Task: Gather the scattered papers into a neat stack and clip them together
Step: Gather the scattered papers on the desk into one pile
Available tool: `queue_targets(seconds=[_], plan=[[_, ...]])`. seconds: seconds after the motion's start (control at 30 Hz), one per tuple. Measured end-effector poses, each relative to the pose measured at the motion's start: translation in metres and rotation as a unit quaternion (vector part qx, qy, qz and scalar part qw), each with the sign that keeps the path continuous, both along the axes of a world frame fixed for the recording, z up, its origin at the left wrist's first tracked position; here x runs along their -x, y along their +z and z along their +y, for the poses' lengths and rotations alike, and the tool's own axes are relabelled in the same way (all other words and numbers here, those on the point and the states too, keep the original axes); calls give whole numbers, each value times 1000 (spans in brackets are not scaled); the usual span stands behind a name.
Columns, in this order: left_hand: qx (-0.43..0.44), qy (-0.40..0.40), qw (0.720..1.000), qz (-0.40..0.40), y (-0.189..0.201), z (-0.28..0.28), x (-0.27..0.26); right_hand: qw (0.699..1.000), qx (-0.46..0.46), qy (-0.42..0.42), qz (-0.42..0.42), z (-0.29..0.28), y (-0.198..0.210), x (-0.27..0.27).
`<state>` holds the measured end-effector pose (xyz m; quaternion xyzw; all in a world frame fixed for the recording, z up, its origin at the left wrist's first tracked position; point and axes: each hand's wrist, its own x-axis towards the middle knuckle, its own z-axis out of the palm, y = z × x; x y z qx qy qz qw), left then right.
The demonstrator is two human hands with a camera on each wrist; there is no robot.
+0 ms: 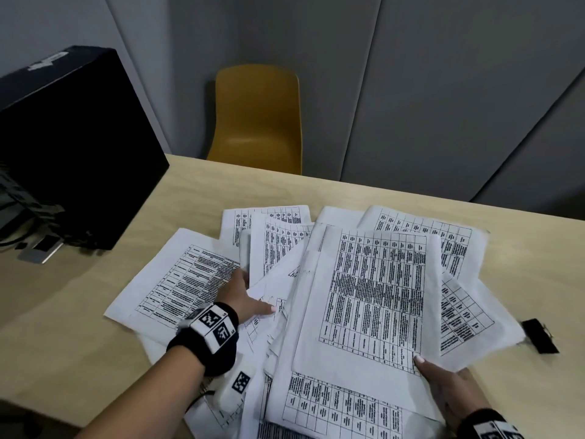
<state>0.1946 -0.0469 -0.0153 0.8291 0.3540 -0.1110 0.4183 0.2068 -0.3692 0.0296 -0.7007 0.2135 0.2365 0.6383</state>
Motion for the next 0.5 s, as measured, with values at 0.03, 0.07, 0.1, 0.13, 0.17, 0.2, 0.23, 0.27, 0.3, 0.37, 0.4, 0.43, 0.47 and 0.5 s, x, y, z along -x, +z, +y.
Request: queue_targets(seconds=[0.03,0.07,0.1,0.13,0.17,0.2,0.23,0.27,0.3,0.37,0.4,0.43,0.47,0.5], plan=[[16,6,1000,19,-2,-1,3,1000,3,-5,-7,0,0,0],[29,-1,999,34,-3,-4,7,1000,-9,-13,-15,-2,-3,-1],[37,-16,998,47,-4,-6,11,999,-22,-15,-20,-2,-4,-1],[33,-32,997,57,-3,-8,15,999,-43,-19,-22,-6,-9,-2],[26,-42,997,64,-4,-7,18,998,-46,-13,-35,-8,-14,-2],[15,-50,997,65,-4,-6,21,998,-54,-23,-36,-12,-25,-4],[4,-52,996,67,-3,-4,24,997,-64,-15,-41,-13,-29,-3],[-10,-53,997,60,-1,0,27,996,-73,-18,-41,-14,-34,-4],[-22,-50,997,53,3,4,29,996,-74,-19,-46,-16,-41,-5],[-42,-38,998,33,13,14,33,998,-45,-22,-50,-16,-47,-6],[-49,-34,998,16,20,20,35,998,-47,-22,-47,-19,-53,-7],[-56,-26,998,-2,27,26,38,997,-56,-21,-50,-18,-51,-7],[-64,-15,998,-24,36,32,40,997,-55,-23,-52,-18,-54,-8],[-75,-3,996,-49,44,37,42,998,-37,-18,-50,-19,-57,-9]])
